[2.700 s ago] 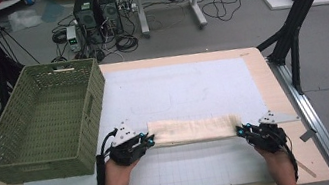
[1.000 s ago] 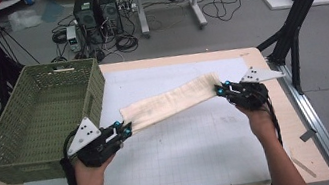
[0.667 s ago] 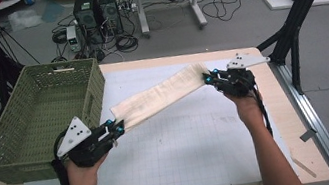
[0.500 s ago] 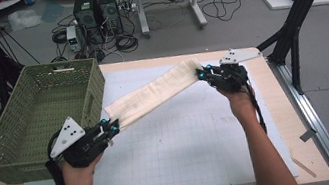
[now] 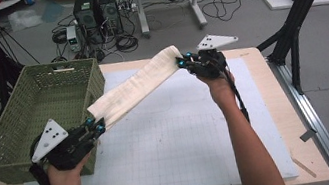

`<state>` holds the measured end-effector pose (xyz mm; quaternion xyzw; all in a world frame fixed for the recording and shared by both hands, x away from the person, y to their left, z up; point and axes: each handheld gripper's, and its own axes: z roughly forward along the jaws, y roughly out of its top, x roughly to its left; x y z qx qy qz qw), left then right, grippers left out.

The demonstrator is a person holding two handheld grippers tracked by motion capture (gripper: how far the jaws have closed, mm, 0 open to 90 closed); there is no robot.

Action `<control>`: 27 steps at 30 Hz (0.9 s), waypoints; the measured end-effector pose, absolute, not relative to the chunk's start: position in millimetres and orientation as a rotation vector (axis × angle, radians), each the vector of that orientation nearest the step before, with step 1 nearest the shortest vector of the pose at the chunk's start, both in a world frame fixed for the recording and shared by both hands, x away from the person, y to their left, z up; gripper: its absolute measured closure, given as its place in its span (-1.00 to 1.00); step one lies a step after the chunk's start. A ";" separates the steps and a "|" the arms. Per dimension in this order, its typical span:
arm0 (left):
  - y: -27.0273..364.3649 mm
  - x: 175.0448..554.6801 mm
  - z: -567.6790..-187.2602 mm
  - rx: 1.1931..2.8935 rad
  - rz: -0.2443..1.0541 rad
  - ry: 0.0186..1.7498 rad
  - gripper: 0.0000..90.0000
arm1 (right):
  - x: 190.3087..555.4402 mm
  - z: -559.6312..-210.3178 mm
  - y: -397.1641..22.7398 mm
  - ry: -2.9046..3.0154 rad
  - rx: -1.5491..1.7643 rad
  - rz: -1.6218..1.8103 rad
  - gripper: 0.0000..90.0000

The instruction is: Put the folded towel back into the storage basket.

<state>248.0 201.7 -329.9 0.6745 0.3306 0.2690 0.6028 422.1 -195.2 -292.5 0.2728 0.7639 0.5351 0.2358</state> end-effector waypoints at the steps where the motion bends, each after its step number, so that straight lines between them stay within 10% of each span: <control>1: 203.2 247.1 -329.5 1.558 0.627 0.770 0.82 | 423.9 -292.4 -192.5 2.097 0.738 1.470 0.82; 27: 270.4 220.0 -331.8 1.470 0.745 0.926 0.83 | 467.4 -284.5 -80.3 2.196 0.590 1.531 0.82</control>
